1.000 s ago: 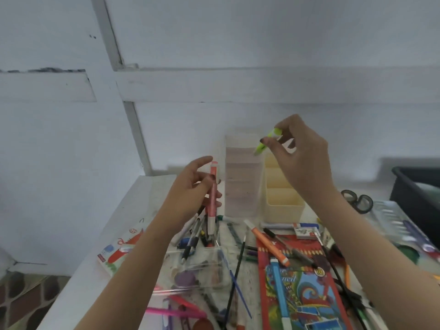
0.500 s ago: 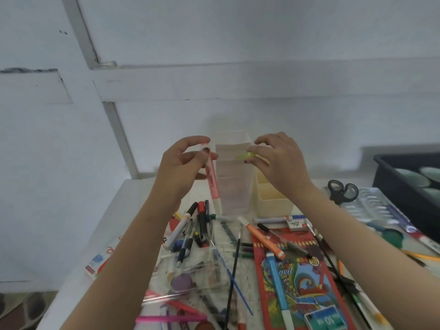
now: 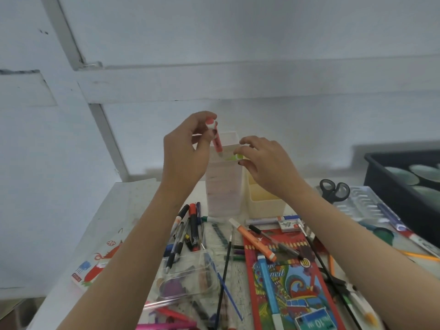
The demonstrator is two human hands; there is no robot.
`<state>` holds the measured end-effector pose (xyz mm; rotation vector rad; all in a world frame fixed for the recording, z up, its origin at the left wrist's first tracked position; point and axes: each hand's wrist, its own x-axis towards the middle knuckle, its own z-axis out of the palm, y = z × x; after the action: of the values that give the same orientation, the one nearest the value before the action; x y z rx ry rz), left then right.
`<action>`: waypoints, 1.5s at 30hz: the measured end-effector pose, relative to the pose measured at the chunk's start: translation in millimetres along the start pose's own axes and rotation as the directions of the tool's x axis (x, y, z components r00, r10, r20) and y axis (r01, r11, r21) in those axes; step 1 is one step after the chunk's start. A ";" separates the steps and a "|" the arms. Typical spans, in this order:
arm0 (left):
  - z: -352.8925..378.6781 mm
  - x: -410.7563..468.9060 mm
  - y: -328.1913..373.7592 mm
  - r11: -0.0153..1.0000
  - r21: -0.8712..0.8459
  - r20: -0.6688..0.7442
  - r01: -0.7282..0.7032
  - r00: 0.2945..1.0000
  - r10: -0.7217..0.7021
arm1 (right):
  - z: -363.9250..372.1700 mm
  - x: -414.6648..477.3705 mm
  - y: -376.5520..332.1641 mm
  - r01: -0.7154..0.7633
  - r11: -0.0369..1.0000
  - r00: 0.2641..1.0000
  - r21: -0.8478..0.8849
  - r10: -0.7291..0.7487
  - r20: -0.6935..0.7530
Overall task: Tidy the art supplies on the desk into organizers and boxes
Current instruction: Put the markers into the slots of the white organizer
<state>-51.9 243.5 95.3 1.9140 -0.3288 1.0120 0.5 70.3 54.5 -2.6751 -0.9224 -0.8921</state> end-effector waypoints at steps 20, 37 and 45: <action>31.8 -18.3 -39.5 0.905 0.407 0.362 -0.125 0.932 -0.034 | 0.9 -3.0 -0.1 -0.037 0.990 0.998 0.140 0.043 -0.045; 33.1 -15.7 -39.0 0.917 0.394 0.310 -0.059 0.948 -0.072 | 9.8 -5.3 -0.7 -0.012 0.986 0.989 0.165 0.036 -0.145; 32.6 -15.2 -36.0 0.890 0.440 0.350 -0.117 0.935 -0.050 | 13.3 -4.8 -0.5 -0.029 0.980 0.987 0.196 0.060 -0.151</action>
<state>-23.6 233.7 54.2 2.5389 -0.3506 0.8068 3.5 72.8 40.9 -2.4145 -0.8621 -0.9357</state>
